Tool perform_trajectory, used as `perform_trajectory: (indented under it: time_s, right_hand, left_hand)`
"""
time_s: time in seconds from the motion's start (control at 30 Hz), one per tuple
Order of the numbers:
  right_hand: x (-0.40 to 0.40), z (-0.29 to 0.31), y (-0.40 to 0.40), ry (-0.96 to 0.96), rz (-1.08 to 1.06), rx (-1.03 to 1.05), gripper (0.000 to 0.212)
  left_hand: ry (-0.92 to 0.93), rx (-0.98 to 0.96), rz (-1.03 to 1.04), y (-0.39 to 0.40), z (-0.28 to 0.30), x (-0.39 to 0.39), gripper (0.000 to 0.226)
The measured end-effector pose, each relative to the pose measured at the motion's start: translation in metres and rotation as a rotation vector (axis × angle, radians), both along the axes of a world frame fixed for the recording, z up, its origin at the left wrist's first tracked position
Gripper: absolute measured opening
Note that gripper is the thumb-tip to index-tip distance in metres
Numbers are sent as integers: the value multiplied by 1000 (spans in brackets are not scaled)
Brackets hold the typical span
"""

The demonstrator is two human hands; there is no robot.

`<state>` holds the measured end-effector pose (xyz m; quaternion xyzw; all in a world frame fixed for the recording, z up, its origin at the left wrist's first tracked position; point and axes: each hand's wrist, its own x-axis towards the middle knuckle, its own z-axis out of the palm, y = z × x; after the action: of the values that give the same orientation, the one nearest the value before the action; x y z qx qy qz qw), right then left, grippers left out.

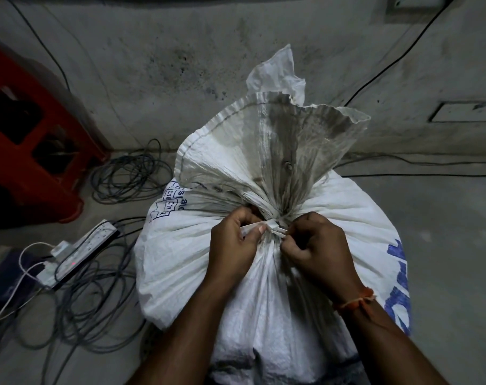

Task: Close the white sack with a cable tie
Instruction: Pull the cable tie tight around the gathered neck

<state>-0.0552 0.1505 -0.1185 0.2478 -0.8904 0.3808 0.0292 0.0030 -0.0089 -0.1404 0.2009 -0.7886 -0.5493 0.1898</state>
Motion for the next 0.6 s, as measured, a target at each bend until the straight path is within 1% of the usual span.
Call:
perform_trajectory:
  time_s: [0.13, 0.27, 0.43, 0.6]
  right_hand:
    - [3, 1, -3, 15, -28, -16, 10]
    - [3, 6, 0, 32, -2, -92, 13]
    - [1, 1, -2, 59, -6, -15, 10]
    - [-1, 1, -2, 68, -11, -28, 8]
  left_hand:
    - [-11, 3, -1, 0, -1, -1, 9]
    - [-16, 19, 23, -3, -2, -2, 10]
    - [-17, 28, 18, -1, -2, -2, 11]
    - [-30, 48, 6, -3, -5, -2, 10]
